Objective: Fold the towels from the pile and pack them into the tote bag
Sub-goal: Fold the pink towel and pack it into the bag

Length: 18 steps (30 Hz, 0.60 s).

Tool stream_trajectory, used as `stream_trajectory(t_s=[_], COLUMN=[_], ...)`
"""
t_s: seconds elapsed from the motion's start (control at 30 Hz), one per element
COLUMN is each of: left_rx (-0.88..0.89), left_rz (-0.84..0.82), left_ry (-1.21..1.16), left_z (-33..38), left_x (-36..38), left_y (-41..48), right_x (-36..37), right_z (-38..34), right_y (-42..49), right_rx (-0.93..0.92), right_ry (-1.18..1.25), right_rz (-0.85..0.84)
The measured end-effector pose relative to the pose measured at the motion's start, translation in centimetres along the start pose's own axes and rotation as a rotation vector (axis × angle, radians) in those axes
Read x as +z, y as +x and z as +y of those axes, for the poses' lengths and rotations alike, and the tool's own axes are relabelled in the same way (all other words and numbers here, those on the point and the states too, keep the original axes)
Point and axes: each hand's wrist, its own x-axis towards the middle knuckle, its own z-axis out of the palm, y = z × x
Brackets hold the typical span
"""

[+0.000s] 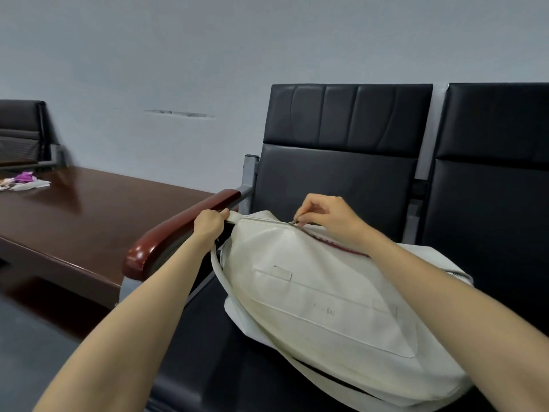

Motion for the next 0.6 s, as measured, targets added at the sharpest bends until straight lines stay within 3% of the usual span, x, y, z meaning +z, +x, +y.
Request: stream_trajectory(t_s=[0.13,0.2,0.27,0.3,0.37,0.6], left_rx=[0.199,0.546,0.854,0.894,0.823,0.687], left_rz=[0.118,0.141,-0.128,-0.266,-0.362,-0.231], left_ry=[0.535,0.464,0.318,0.354,0.483,0.3], left_z=[0.4,1.3,2.2,2.4,2.0,1.6], left_x=[1.8,3.1,4.3,5.0,5.8,6.5], left_y=[-1.7,-3.3,-5.3,-6.1,-6.2,-6.3], right_x=[-2.5,-2.2,-1.7,-1.5,-1.1,-0.4], right_z=[0.3,0.1,-0.3,-0.4,-0.6,-1.5], right_y=[-2.5,-2.5,-2.2,-2.1,-2.1,-2.6], right_rx=[0.031,0.046,0.065,0.08,0.119,0.324], right_ry=[0.055,0.081,0.114,0.132,0.15,0.278], right_rz=[0.049,0.052,0.056,0.062,0.069,0.114])
